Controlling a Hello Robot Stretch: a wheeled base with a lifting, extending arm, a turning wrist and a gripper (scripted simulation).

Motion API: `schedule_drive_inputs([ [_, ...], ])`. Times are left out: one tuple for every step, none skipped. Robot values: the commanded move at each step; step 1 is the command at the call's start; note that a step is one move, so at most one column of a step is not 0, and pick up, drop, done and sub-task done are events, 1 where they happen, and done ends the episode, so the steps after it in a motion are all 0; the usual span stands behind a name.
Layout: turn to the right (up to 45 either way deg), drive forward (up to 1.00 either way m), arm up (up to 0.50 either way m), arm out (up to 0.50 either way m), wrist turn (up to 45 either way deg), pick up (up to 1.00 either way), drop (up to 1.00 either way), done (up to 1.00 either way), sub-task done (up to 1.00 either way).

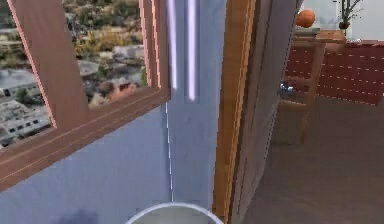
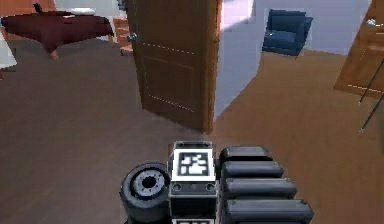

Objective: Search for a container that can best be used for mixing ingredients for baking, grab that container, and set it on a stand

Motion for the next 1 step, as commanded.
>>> schedule_drive_inputs([
  [-45.0, 0.0, 0.0, 0.0, 0.0, 0.0, 0.0, 0.0, 0.0],
])
